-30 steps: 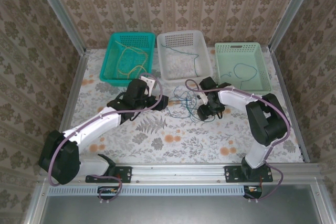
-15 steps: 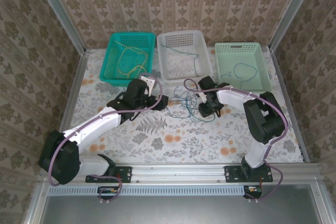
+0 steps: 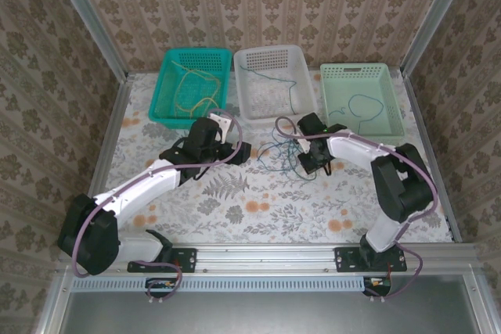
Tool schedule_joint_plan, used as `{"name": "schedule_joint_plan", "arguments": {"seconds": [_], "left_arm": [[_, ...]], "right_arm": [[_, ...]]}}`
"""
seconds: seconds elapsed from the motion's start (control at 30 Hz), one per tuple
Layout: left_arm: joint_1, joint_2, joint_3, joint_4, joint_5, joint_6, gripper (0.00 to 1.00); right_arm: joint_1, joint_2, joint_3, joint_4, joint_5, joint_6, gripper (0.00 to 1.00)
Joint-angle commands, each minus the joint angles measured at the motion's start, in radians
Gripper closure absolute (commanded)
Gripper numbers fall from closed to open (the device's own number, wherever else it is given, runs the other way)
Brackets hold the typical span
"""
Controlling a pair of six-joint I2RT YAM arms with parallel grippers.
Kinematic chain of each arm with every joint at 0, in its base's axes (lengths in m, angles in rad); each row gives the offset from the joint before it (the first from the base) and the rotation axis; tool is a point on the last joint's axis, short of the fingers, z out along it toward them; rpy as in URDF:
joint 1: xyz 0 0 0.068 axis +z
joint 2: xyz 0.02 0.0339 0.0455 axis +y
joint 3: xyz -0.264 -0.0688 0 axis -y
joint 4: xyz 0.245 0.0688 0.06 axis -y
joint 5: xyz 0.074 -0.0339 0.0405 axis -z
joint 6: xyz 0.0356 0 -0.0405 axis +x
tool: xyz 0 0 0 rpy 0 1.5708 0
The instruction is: Untangle the cables
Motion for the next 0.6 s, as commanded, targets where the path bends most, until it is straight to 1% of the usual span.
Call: {"name": "schedule_joint_plan", "arguments": {"seconds": [0.0, 0.13, 0.3, 0.4, 0.47, 0.57], "left_arm": [[-0.005, -0.024, 0.011, 0.024, 0.006, 0.025, 0.00], [-0.004, -0.033, 0.011, 0.019, 0.004, 0.037, 0.00], [-0.004, -0.049, 0.003, 0.021, -0.005, 0.036, 0.00], [-0.004, -0.055, 0.001, 0.027, 0.001, 0.033, 0.00], [-0.004, -0.055, 0.001, 0.036, 0.019, 0.036, 0.00], [-0.008, -0.052, -0.002, 0.058, 0.064, 0.040, 0.00]], "right_arm": [[-0.003, -0.113, -0.014, -0.031, -0.082, -0.020, 1.00], [-0.002, -0.206, -0.009, -0.058, -0.189, -0.049, 1.00], [-0.002, -0.277, 0.016, -0.124, -0.215, -0.085, 1.00], [-0.002, -0.333, 0.012, -0.123, -0.253, -0.102, 1.00], [-0.002, -0.360, 0.011, -0.117, -0.281, -0.105, 1.00], [-0.005, -0.394, 0.010, -0.091, -0.286, -0.087, 1.00]]}}
